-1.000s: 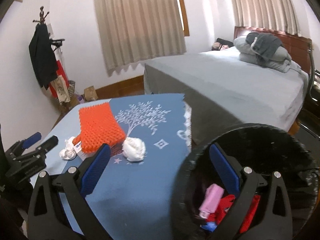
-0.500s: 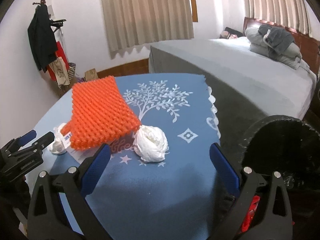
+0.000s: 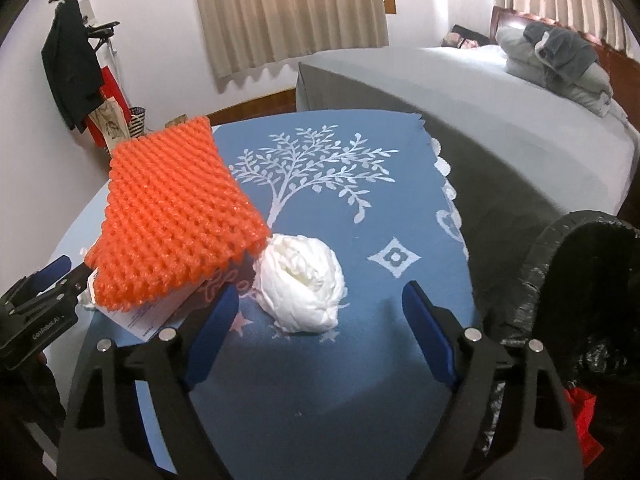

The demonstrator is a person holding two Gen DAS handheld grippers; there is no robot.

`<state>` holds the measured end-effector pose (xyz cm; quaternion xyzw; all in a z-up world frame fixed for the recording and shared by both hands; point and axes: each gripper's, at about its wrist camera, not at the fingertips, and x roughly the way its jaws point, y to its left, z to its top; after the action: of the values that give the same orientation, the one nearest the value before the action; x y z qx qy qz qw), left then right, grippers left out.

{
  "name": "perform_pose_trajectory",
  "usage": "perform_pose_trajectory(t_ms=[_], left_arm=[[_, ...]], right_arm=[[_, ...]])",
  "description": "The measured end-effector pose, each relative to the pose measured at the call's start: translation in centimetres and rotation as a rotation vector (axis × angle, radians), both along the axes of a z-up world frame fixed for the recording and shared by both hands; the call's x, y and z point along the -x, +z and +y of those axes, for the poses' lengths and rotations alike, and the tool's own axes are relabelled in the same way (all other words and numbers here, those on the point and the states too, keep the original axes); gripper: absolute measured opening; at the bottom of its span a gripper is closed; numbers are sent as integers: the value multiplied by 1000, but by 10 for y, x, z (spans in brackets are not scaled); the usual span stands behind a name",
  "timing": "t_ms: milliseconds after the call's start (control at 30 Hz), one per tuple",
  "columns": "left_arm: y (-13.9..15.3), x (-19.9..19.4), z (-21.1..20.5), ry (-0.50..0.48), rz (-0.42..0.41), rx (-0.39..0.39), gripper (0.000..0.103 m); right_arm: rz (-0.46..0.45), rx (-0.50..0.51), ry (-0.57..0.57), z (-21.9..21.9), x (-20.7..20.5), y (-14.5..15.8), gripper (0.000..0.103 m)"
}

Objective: Collect trash
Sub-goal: 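Grasp a white tissue with the left gripper while the right grasps another tissue, then carry both white tissues over the bin and open both grippers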

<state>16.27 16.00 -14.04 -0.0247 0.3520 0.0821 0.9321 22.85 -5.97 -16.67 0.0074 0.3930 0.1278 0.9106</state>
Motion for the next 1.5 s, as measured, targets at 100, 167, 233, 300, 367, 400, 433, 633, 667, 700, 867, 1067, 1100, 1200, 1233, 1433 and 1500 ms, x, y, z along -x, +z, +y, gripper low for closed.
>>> perform_pose_trajectory(t_ms=[100, 167, 233, 300, 367, 400, 433, 633, 667, 700, 867, 1067, 1100, 1200, 1233, 1433, 1500], left_arm=[[-4, -3, -1, -13, 21, 0, 61], [-5, -5, -2, -17, 32, 2, 53], [-7, -7, -2, -25, 45, 11, 42], [-7, -6, -3, -29, 44, 6, 36], [-7, -5, -5, -46, 39, 0, 24], [-7, -4, -7, -45, 38, -9, 24], [-7, -4, -9, -46, 38, -12, 23], [-2, 2, -5, -33, 2, 6, 21], [-1, 3, -4, -30, -5, 10, 21], [1, 5, -4, -27, -12, 17, 21], [9, 18, -9, -37, -37, 30, 20], [23, 37, -14, -60, -68, 42, 20], [25, 40, -16, -64, -74, 42, 20], [32, 46, -19, -76, -89, 38, 20], [35, 48, -21, -80, -96, 34, 20], [51, 57, -37, -110, -125, 21, 20], [56, 58, -41, -122, -133, 17, 20]], right_arm=[[22, 1, 15, 3, -4, -3, 69], [38, -3, 27, 4, -6, -5, 61], [51, -8, 43, 6, -7, -6, 46], [49, -9, 48, 7, -7, -6, 43], [44, -14, 47, 7, -6, -5, 39], [41, -17, 45, 5, -5, -4, 38], [38, -17, 45, 5, -4, -3, 38], [2, -1, 29, 3, 5, 9, 37], [2, 1, 25, 2, 7, 12, 37], [2, -2, 22, 1, 9, 13, 37], [9, 1, 22, -5, 20, 20, 37], [20, -2, 14, -13, 35, 23, 37], [18, -4, 11, -15, 38, 24, 37], [11, -7, 6, -19, 43, 29, 37], [5, -11, 4, -20, 46, 32, 37], [-47, -44, 3, -31, 59, 52, 37], [-60, -50, 2, -34, 63, 57, 37]])
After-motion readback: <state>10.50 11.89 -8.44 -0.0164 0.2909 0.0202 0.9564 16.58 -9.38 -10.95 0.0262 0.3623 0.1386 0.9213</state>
